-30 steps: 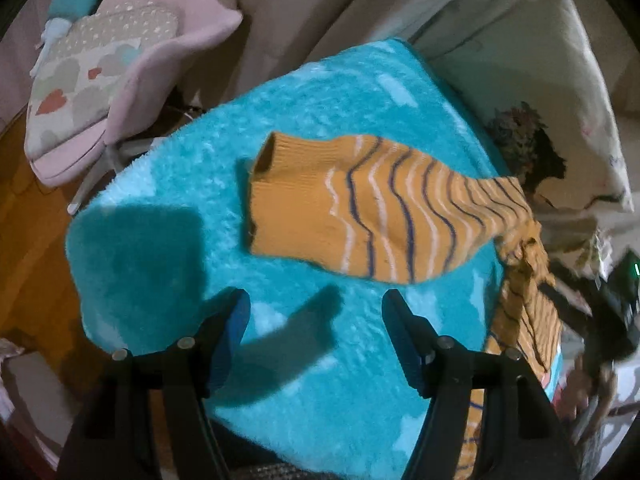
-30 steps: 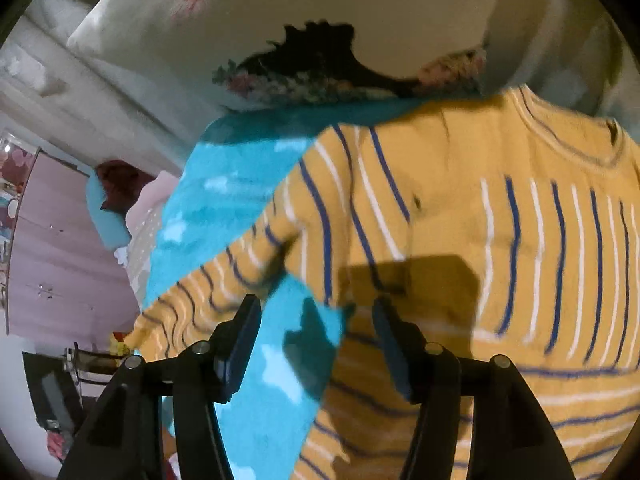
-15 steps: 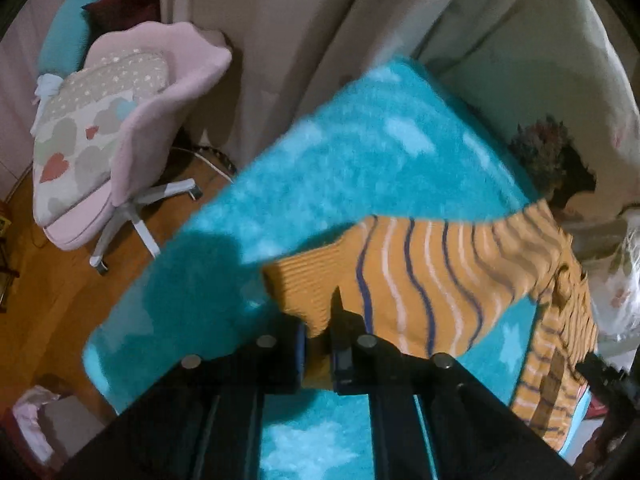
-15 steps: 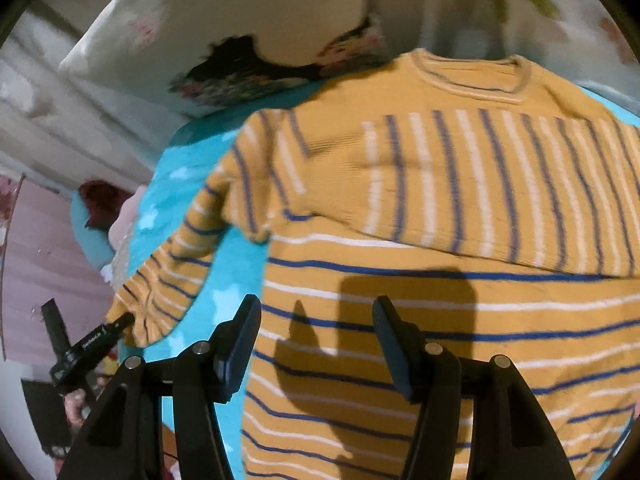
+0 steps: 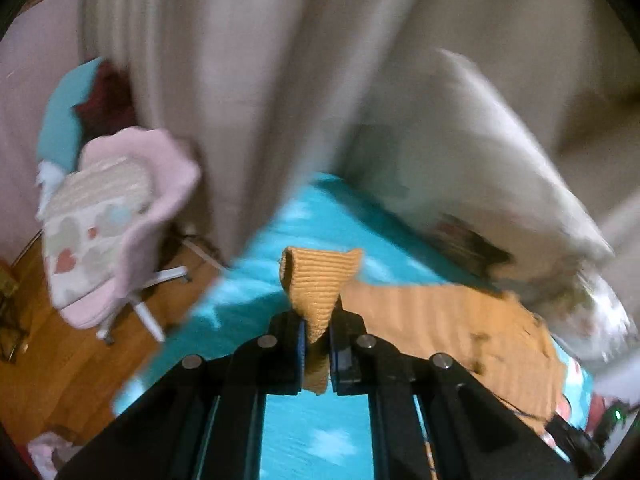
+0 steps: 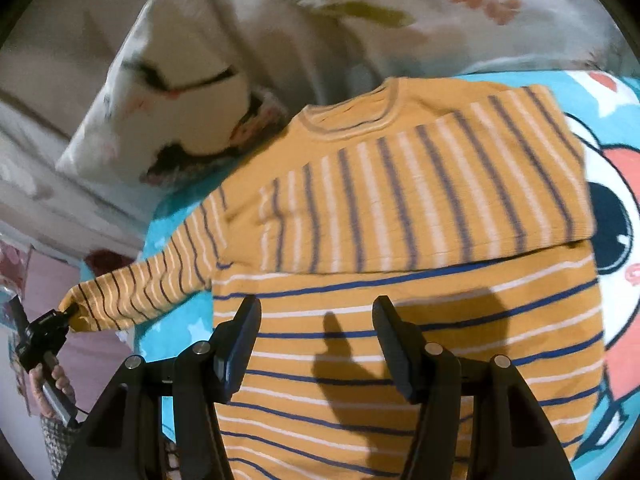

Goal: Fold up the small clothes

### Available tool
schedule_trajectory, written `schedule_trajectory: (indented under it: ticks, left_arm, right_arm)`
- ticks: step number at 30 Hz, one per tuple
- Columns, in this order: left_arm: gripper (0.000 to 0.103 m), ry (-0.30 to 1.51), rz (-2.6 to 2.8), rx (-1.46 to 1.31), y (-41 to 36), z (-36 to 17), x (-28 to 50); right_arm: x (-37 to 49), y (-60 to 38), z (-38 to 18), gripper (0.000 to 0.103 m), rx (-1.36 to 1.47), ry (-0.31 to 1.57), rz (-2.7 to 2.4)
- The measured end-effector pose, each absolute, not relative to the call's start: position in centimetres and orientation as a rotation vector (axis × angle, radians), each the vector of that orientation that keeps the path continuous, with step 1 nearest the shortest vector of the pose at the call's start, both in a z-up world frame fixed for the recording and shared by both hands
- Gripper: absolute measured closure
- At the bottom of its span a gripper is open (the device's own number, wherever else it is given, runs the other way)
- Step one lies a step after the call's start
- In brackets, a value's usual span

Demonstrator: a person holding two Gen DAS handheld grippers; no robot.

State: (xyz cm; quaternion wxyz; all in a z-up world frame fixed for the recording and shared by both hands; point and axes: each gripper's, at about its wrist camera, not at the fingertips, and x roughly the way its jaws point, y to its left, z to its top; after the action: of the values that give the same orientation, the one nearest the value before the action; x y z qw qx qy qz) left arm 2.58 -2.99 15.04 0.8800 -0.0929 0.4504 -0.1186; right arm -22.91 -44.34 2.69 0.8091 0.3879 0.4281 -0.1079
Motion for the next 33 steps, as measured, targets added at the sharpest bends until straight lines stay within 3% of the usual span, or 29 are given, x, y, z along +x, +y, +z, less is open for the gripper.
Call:
schedule_trajectory:
  ticks: [9, 16, 19, 23, 27, 30, 33]
  left_arm:
    - [0.095, 1.046, -0.616, -0.104, -26.6, 14.3, -5.2]
    - [0.095, 1.126, -0.811, -0.007, -44.7, 9.6, -9.8]
    - [0.092, 1.164, -0.835, 0.063, -49.1, 6.9, -10.7]
    - [0.076, 1.255, -0.870, 0.070, -50.2, 4.4, -11.8]
    - [0.049, 1.231, -0.879, 0.061, -47.6, 5.9, -13.3]
    - [0.040, 1.198, -0.820, 0.049, -43.6, 7.4, -14.0]
    - [0.039, 1.182, -0.696, 0.039, -38.3, 8.0, -14.1]
  right_arm:
    - [-29.8, -52.7, 2.2, 0.040, 0.886, 0.868, -0.266]
    - [-36.1, -58.0, 0.9, 0.040, 0.920, 0.864, -0.352]
    - [-38.4, -59.9, 0.4, 0.040, 0.928, 0.873, -0.392]
    - [-40.0, -61.4, 0.0, 0.040, 0.928, 0.883, -0.418]
    - [-39.0, -62.1, 0.7, 0.040, 0.910, 0.868, -0.388]
    - [-36.3, -61.7, 1.4, 0.040, 0.887, 0.861, -0.319]
    - [-32.7, -60.6, 1.9, 0.040, 0.844, 0.866, -0.235]
